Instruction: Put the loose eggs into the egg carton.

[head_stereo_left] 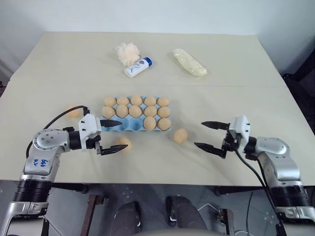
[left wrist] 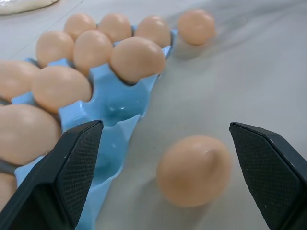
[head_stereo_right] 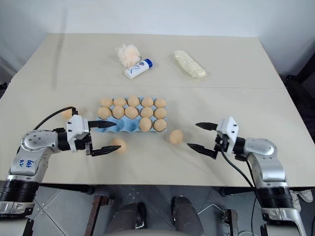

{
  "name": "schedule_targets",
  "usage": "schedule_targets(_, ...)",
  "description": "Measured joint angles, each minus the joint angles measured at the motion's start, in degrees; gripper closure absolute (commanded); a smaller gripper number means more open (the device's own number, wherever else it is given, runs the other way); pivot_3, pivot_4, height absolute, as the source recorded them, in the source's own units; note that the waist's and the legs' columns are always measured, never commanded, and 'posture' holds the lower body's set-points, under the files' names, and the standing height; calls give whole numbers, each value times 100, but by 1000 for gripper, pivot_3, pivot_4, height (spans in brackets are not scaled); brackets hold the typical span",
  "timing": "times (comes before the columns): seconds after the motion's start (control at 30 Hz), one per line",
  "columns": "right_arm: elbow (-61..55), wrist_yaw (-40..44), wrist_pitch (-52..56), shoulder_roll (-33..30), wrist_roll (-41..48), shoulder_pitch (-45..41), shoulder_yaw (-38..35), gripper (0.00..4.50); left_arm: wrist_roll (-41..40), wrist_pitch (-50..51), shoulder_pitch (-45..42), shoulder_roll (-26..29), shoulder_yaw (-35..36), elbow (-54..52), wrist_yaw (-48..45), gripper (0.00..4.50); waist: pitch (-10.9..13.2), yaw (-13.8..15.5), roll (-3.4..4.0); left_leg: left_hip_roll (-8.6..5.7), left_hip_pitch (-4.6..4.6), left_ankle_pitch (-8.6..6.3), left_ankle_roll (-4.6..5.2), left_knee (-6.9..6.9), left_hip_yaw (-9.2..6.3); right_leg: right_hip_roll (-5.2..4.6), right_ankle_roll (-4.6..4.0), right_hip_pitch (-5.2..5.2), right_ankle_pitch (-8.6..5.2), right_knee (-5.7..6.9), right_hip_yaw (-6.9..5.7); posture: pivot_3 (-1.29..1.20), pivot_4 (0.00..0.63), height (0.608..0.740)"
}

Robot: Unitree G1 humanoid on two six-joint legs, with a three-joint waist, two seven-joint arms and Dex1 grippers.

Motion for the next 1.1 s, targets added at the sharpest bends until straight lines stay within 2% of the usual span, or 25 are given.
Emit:
schedule_targets(0.1, 159, -117, 349, 58, -230, -373, 415, 11, -1, -16, 66, 3, 109, -8, 33, 0, 0, 18, 0, 0, -2, -4, -1, -1, -4, -3, 0, -1, 0, -2, -5, 0, 150, 740)
schedule_targets(0.33, 712, -70, 270, 444, -549, -670, 935, 11, -15, -3, 457, 24, 337, -219, 148, 0, 0, 27, 0, 0, -18, -11, 3, 0, -5, -5, 1, -10, 1, -11, -9, 0, 150, 740)
schedule_targets(0.43, 920, -145, 98, 563, -636, -783, 961, 569, -22, 1, 536, 30, 420, -290, 211, 0, 0, 24, 0, 0, -16, -10, 2, 1, -5, -5, 1, -9, 1, -8, -9, 0, 150, 740)
schedule_targets(0.57, 1054, -217, -86, 693, -657, -814, 942, 1901, -24, 46, 671, 31, 549, -379, 298, 0, 0, 22, 0, 0, -15, -9, 2, 1, -7, -5, 1, -9, 1, -6, -10, 0, 150, 740)
schedule_targets(0.67, 964, -179, -138, 722, -616, -798, 937, 2269, -31, 57, 719, 32, 648, -412, 387, 0, 0, 10, 0, 0, -15, -9, 2, 1, -6, -5, 1, -9, 1, -5, -10, 0, 150, 740)
schedule_targets(0.77, 390, 2, 117, 581, -432, -642, 939, 2269, -51, 62, 916, 72, 876, -413, 461, 0, 0, 8, 1, 3, -15, -11, -1, -4, -9, -4, 1, -10, 1, -6, -12, 0, 150, 740)
schedule_targets(0.9, -511, 92, 984, 504, 43, -752, 948, 2269, -79, 62, 1264, 159, 1315, -375, 559, 0, 0, -3, 0, 6, -14, -11, -1, -4, -12, -6, 0, -10, 0, -6, -15, 0, 150, 740)
schedule_targets(1.1, -563, -398, 1544, 1341, 13, -1856, 1355, 2269, -216, 200, 1720, 162, 1775, -384, 674, 0, 0, -29, 0, 8, -12, 1, -9, -4, -23, -10, -21, -11, 7, -3, -29, 0, 150, 740)
